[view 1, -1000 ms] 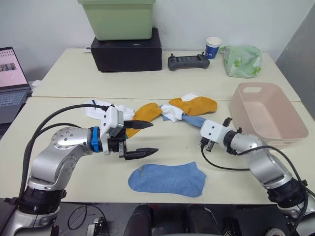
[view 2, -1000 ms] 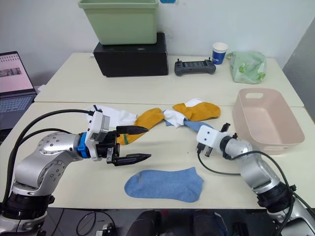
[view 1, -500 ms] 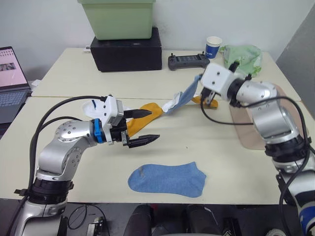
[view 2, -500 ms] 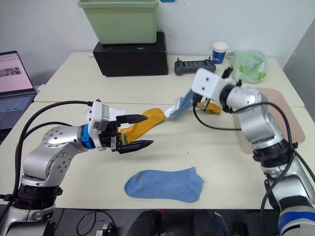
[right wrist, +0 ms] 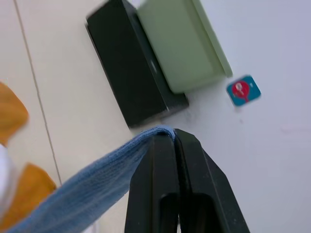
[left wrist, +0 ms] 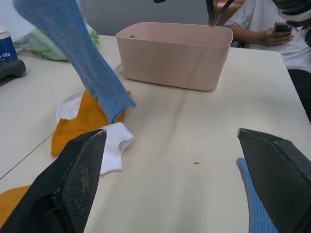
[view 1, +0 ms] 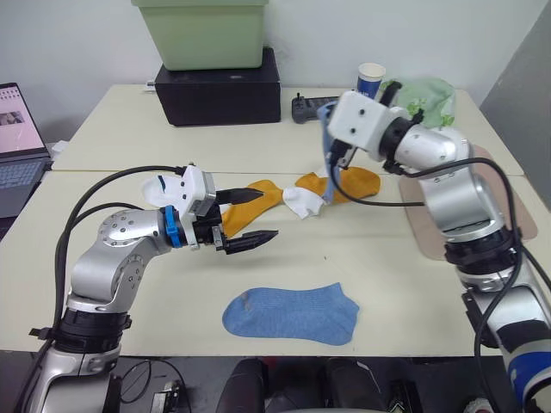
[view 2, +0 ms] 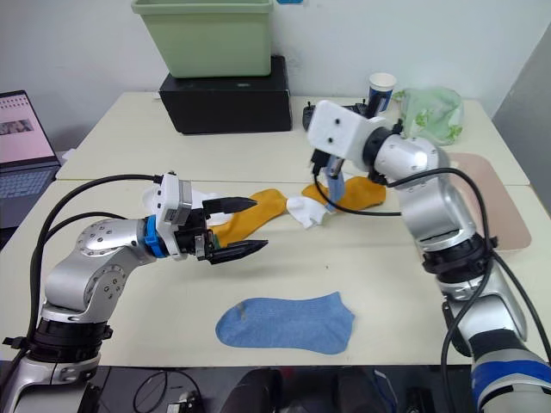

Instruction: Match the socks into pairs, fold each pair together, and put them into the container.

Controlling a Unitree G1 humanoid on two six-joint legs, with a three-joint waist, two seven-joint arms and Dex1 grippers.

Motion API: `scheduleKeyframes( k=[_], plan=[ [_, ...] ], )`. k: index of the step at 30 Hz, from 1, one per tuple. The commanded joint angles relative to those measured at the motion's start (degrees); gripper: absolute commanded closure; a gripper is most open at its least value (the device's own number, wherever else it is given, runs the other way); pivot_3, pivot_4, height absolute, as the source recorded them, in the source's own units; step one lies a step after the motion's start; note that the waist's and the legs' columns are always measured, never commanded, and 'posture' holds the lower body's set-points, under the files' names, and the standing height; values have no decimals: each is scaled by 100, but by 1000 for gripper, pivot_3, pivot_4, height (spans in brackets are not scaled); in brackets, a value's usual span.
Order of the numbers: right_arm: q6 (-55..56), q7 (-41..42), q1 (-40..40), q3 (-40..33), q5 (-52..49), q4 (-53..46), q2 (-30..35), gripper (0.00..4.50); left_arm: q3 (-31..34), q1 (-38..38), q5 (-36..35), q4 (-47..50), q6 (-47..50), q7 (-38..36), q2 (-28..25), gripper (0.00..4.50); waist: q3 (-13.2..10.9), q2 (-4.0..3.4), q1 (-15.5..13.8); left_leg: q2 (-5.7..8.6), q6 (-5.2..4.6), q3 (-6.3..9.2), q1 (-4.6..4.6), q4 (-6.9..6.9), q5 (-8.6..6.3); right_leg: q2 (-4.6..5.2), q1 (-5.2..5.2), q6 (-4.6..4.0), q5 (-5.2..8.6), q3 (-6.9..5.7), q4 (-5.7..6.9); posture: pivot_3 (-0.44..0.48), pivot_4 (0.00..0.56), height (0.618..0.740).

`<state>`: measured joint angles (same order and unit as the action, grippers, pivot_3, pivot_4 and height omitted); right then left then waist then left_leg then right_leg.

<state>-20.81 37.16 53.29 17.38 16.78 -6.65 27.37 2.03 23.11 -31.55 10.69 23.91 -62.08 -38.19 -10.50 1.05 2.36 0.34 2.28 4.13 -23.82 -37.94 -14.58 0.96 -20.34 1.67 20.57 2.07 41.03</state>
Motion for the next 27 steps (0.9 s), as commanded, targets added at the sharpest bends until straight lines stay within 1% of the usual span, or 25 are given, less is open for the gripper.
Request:
scheduleKeyframes(
  k=[1, 4, 7, 15, 20, 27],
  plan=[
    [-258, -84, 265, -18, 32, -439, -299, 4478, 241, 59, -15, -54, -139, -61, -135, 0, 0, 0, -1, 0, 1, 1, 0, 0, 1, 0, 0, 0, 0, 0, 0, 0, 150, 720],
    [-490, -96, 286, -55, 24, -611, -508, 4478, 264, 54, 6, -139, -197, -91, -184, 0, 0, 0, -2, 1, 6, 2, 0, -1, 3, 0, -1, 0, 0, -1, 0, 0, 150, 720],
    [-643, -85, 195, -81, 37, -771, -532, 4478, 288, 59, -17, -178, -161, -64, -177, 0, 0, 0, -13, 1, 8, 3, 0, -1, 5, 0, 0, 0, 0, -3, -1, 0, 150, 720],
    [-916, 107, -231, -322, -49, -1369, -72, 4478, 296, 62, 49, -326, -238, -134, -217, 0, 0, 0, -36, 3, 0, 2, -1, -1, 0, 2, -1, 0, 0, -2, -1, 0, 150, 720],
    [-814, 233, -793, -90, 36, -1730, 141, 4478, 281, 34, 65, -346, -256, -144, -216, 0, 0, 0, -38, 2, -2, 3, -1, 1, -1, 2, 0, 0, 0, -2, -3, 0, 150, 720],
    [-803, 223, -761, 164, 31, -1792, -131, 4478, 397, -155, 24, -287, -238, -175, -367, 0, 0, 0, 40, 0, -2, 5, 0, 1, -1, 0, -2, 0, 0, -3, 3, 0, 150, 720]
  ],
)
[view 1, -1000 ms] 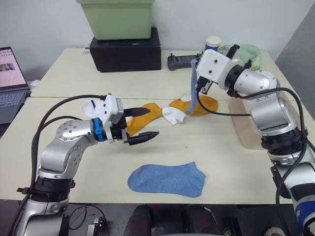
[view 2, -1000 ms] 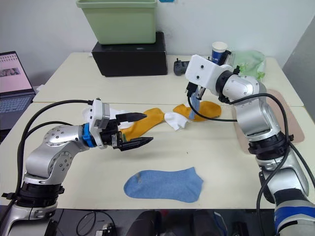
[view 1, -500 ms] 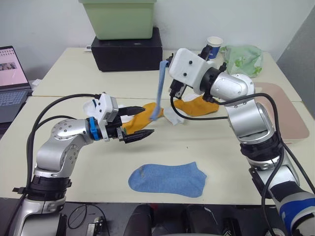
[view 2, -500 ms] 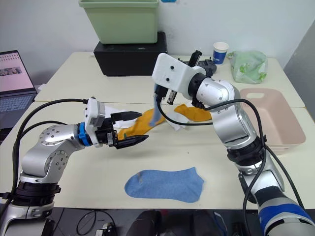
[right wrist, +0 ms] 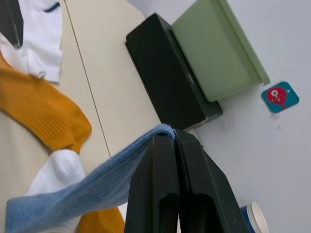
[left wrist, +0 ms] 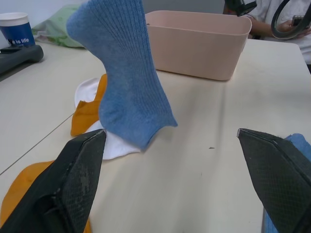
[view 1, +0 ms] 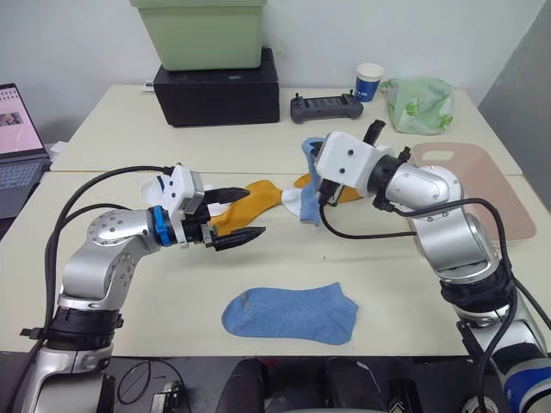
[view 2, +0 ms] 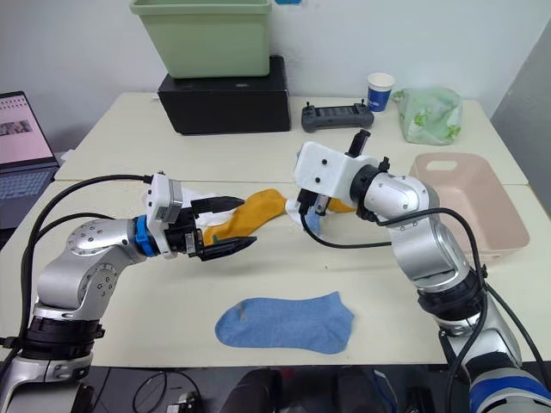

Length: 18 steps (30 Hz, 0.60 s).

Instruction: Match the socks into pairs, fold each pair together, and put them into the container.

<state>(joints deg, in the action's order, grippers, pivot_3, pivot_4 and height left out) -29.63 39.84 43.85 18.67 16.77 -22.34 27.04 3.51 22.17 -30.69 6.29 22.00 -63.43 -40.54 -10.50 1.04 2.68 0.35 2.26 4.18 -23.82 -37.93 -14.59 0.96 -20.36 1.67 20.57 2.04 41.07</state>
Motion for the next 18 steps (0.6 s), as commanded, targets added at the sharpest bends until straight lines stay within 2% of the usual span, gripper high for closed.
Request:
scheduleKeyframes(
  k=[1, 5, 10, 13, 15, 18],
  plan=[
    [79, -74, 232, 54, 19, -209, -191, 4478, 280, -113, -68, 172, -28, -43, -174, 0, 0, 0, 17, 0, 0, 0, 0, 0, 0, 0, 0, 0, 0, 0, 0, 0, 150, 720],
    [-65, -162, 355, -42, -56, -227, -476, 4478, 367, -225, -89, 207, 36, -52, -311, 0, 0, 0, 23, 0, 1, 1, 0, 0, 0, 0, 0, 0, 0, -1, 0, 0, 150, 720],
    [-284, -190, -234, -297, -42, -560, -305, 4478, 424, -312, -70, 164, -10, -92, -389, 0, 0, 0, -38, 1, 1, 6, -1, -1, 0, 2, 4, 0, 0, -6, -8, 0, 150, 720],
    [-325, -131, -1202, -465, 34, -987, 117, 4478, 409, -357, -52, 165, -30, -133, -392, 0, 0, 0, -106, 5, 0, 5, -3, -1, 0, 6, 8, 0, 0, -7, -14, 0, 150, 720],
    [64, -154, -2081, -606, 91, -1153, 535, 4478, 355, -366, -26, 137, -29, -177, -385, 0, 0, 1, -129, 8, 0, 5, -7, -1, 0, 8, 9, 0, 0, -7, -18, 0, 150, 720],
    [640, -177, -2822, -635, 170, -1139, 1032, 4478, 251, -366, 55, 75, -23, -213, -373, 0, -2, 2, -97, 9, -1, -2, -6, -1, -1, 9, 9, 1, 0, -1, -17, 0, 150, 720]
  ],
)
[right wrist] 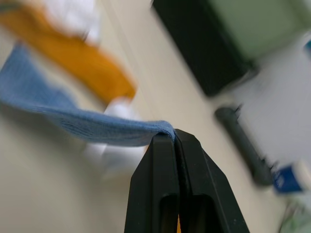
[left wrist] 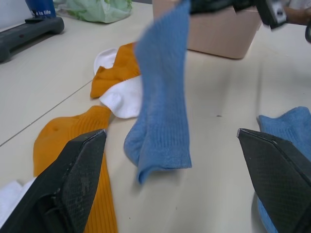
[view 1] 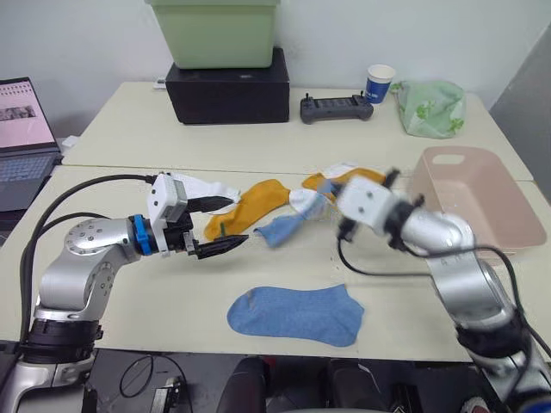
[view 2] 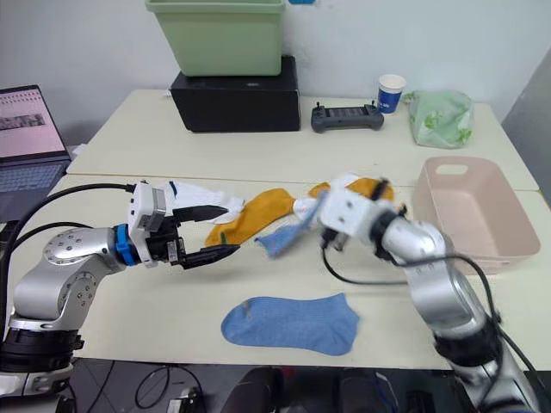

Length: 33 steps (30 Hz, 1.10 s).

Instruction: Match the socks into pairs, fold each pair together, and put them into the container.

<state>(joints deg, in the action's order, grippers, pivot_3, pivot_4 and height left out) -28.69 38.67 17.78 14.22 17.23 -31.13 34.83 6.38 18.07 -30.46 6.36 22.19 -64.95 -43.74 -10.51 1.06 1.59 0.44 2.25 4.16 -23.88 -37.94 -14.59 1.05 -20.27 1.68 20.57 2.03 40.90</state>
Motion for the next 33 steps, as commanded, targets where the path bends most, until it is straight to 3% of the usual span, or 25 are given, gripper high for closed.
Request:
scheduleKeyframes(
  k=[1, 7, 14, 17, 24, 29, 33],
  plan=[
    [711, -55, -369, -167, 178, -209, 408, 4478, -91, 51, 93, 41, -10, -46, -57, 0, -1, 0, 47, 0, 0, 0, 2, 0, 0, 0, 0, 0, 0, 0, 5, 0, 150, 720],
    [1130, 146, -921, -217, 173, -158, 896, 4478, -546, 31, 568, 53, 393, 305, -86, 0, -1, 1, 119, -10, -1, 0, 14, 3, 0, -14, 2, 0, 0, 5, 15, 0, 150, 720],
    [821, 945, -1238, -666, -326, -577, 1426, 2063, -791, -55, 820, 248, 850, 980, 235, 0, -1, 2, 61, -6, -1, 0, 10, -1, 0, -10, 6, 0, 0, 6, 10, 0, 150, 720],
    [347, 1129, -1187, -972, -775, -852, 1365, 1018, -871, -35, 794, 367, 1157, 1248, 431, 0, -2, 3, 47, -7, -1, 1, 10, -2, 0, -10, 7, 0, 0, 4, 8, 0, 150, 720],
    [-553, 829, -1128, -1080, -1078, -688, 962, 1018, -1120, 467, 827, 183, 2032, 2064, 1193, 0, -2, 4, 7, -4, 0, 3, 8, -6, 0, -9, 12, 0, 0, 1, 6, 0, 150, 720],
    [-1227, 549, -1046, -1028, -1374, -329, 414, 1018, -1360, 698, 828, 20, 2426, 2130, 1467, 0, -1, 5, 25, -3, 1, 2, 8, -6, 1, -8, 10, 0, 0, 2, 7, 0, 150, 720],
    [-1456, 393, -999, -1095, -1589, 71, 137, 989, -1622, 695, 941, -147, 2335, 2044, 1504, 925, 0, 5, 26, -4, 3, 1, 10, -3, 2, -9, 8, 0, 0, 4, 9, 0, 150, 720]
  ],
)
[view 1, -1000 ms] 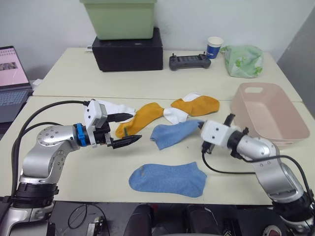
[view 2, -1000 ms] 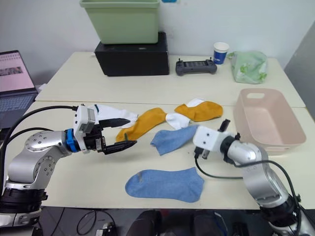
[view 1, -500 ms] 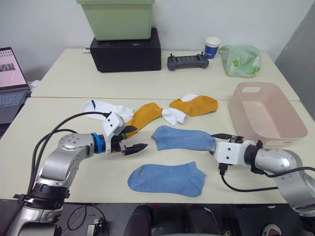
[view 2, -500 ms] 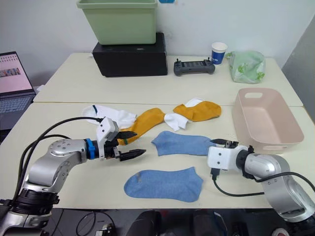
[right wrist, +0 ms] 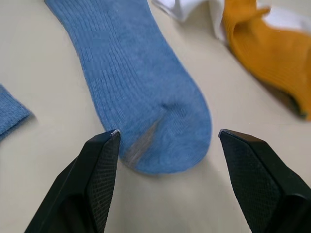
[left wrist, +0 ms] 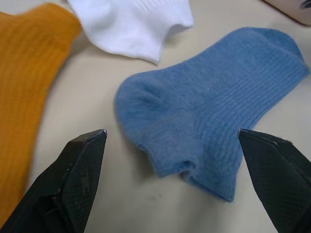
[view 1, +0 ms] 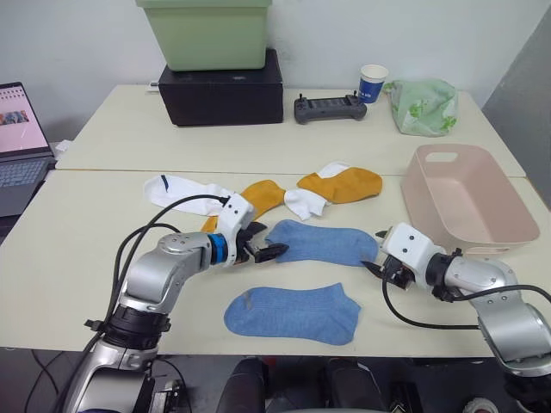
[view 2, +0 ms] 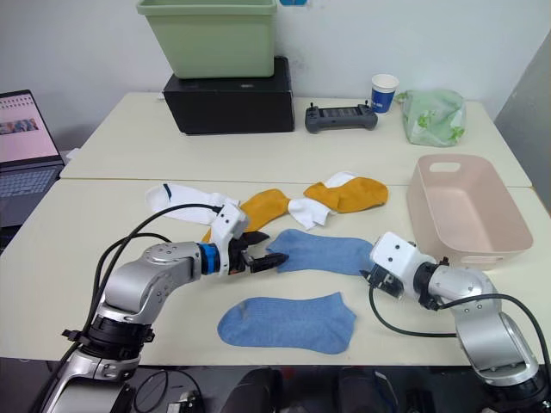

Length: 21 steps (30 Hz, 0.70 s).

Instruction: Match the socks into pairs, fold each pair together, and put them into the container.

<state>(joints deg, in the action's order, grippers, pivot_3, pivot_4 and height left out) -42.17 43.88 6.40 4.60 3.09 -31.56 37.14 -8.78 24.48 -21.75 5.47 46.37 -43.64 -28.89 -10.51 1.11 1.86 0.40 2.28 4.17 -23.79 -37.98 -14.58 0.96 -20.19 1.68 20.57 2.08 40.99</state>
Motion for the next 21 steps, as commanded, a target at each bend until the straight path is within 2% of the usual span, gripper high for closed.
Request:
scheduleKeyframes(
  k=[1, 4, 5, 7, 11, 14, 15, 21],
  plan=[
    [-126, -165, 162, -154, -247, 248, -170, 989, -179, 52, 125, -139, -167, -84, 65, 1253, 0, 0, -2, 0, 0, 0, 0, 0, 0, 0, 0, 0, 0, 0, 0, 0, 150, 720],
    [-273, -141, 227, -126, -459, 539, -281, 989, -298, 74, 277, -363, -374, -21, 234, 2255, 2, -3, -16, 3, -1, -1, 2, -2, 0, 3, 5, 0, 0, -1, -2, 0, 150, 720],
    [-316, -117, 227, -119, -532, 546, -285, 1176, -299, 74, 312, -395, -427, -24, 258, 2621, 2, -3, -19, 4, 0, -1, 2, -2, 0, 3, 5, 0, 0, -1, -2, 0, 150, 720],
    [-343, -52, 192, -67, -650, 480, -221, 1631, -267, 64, 347, -429, -499, -33, 302, 3240, 2, -2, -28, 4, -1, 0, 1, -2, -1, 4, 8, 0, 0, -3, -6, 0, 150, 720],
    [-489, -62, 162, -42, -875, 398, -206, 3032, -282, 37, 367, -418, -584, -65, 320, 4477, 2, -2, -25, 4, -2, 0, 1, -2, -1, 5, 7, 0, 0, -2, -7, 0, 150, 720],
    [-613, -71, 152, -36, -1042, 370, -211, 4227, -304, 46, 457, -425, -826, -121, 299, 4500, 2, -2, -23, 4, -2, 0, 1, -2, -1, 5, 7, 0, 0, -3, -6, 0, 150, 720],
    [-682, -75, 149, -48, -1116, 361, -231, 4451, -277, 72, 470, -439, -865, -131, 305, 4500, 2, -2, -23, 4, -2, 0, 1, -2, -1, 5, 7, 0, 0, -3, -6, 0, 150, 720],
    [-890, -153, 220, -125, -1435, 258, -246, 4451, -172, 193, 506, -477, -1150, -277, 263, 4500, 2, -2, -23, 4, -2, 0, 1, -1, -1, 5, 7, 0, 0, -4, -6, 0, 150, 720]
  ],
)
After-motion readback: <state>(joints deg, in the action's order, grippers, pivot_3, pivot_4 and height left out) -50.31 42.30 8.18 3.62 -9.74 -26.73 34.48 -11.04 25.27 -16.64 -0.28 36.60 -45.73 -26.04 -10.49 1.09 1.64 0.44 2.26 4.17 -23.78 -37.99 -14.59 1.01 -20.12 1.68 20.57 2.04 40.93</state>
